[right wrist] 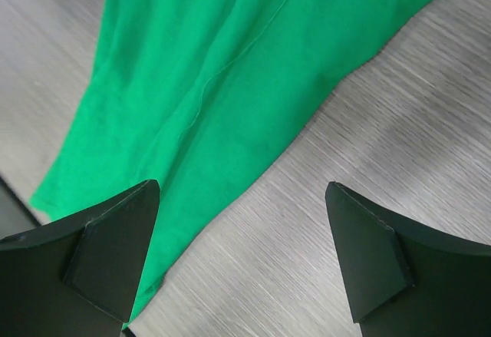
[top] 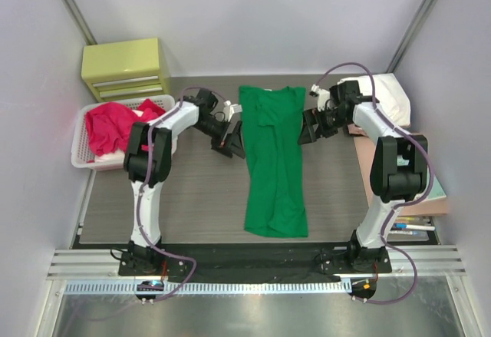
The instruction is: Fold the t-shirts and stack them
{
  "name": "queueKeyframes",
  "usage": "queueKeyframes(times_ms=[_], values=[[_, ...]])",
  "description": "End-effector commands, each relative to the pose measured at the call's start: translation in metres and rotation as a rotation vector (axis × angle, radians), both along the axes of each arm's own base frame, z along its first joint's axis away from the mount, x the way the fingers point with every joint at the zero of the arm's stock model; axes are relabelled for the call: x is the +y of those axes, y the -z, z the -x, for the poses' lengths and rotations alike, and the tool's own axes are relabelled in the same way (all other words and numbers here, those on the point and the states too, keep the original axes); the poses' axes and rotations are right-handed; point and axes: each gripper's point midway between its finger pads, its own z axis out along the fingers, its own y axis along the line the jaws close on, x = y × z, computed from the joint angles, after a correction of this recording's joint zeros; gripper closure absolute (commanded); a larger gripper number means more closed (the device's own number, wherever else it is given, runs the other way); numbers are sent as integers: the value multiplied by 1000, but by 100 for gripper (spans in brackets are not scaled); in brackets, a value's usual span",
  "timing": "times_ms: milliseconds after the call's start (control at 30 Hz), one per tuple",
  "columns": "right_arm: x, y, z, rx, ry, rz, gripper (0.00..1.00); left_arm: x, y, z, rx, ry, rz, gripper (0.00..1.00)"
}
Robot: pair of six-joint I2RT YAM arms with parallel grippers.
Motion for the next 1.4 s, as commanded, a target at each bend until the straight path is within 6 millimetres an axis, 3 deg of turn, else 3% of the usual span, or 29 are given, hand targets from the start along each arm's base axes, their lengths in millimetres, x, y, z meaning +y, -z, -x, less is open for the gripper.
queueKeyframes(times_ms=[0, 33, 100, 133, 167, 200, 233, 267, 300, 333, 367, 467, 500, 600, 667, 833, 967, 1067, 1133, 1367], values=[[13, -29, -3, 65, -82, -330, 5, -10, -42, -10, 164, 61, 277, 0], [16, -35, 0, 80, -108, -396, 5, -3, -49, 0, 214, 82, 290, 0], [16, -41, 7, 92, -125, -423, 5, 2, -51, -3, 169, 86, 261, 0], [13, -40, 9, 78, -125, -385, 4, 2, -51, -19, 89, 46, 261, 0], [9, -45, 11, 25, -127, -335, 4, 9, -32, -6, 136, -3, 209, 0], [-2, -37, 10, 15, -79, -235, 4, 20, -42, -16, -15, -51, 100, 0], [-7, -40, 11, -24, -63, -193, 3, 28, -23, -20, -79, -117, 19, 0], [-12, -46, 19, -92, -44, -152, 2, 36, -53, -26, -238, -160, -14, 0], [-22, -45, 21, -123, 0, -81, 1, 52, -35, -21, -267, -207, -112, 0], [-25, -33, 33, -122, 16, -61, 0, 54, -42, -25, -309, -246, -115, 0], [-25, -45, 43, -170, 9, -52, 0, 53, -57, -17, -322, -251, -88, 0], [-25, -29, 74, -129, -17, -26, 0, 45, -54, 15, -208, -247, -28, 0], [-25, -24, 82, -106, -28, -24, 0, 40, -47, 33, -148, -220, 2, 0], [-26, -7, 104, -58, -56, -11, 0, 32, -31, 57, -166, -186, 8, 0], [-26, 4, 113, -40, -53, -14, 0, 25, -28, 62, -244, -166, 0, 0], [-23, 6, 118, -41, -50, -25, 1, 35, -25, 64, -323, -247, -71, 0], [-18, 10, 121, -37, -79, -13, 1, 32, -13, 70, -296, -234, -64, 0], [-15, 24, 122, 12, -88, -3, 3, 18, -13, 72, -223, -213, -13, 0], [-3, 31, 124, 31, -134, 2, 5, 9, -14, 71, -203, -202, -3, 0], [22, 45, 120, 92, -176, -20, 5, -28, 5, 100, -152, -75, -11, 0]])
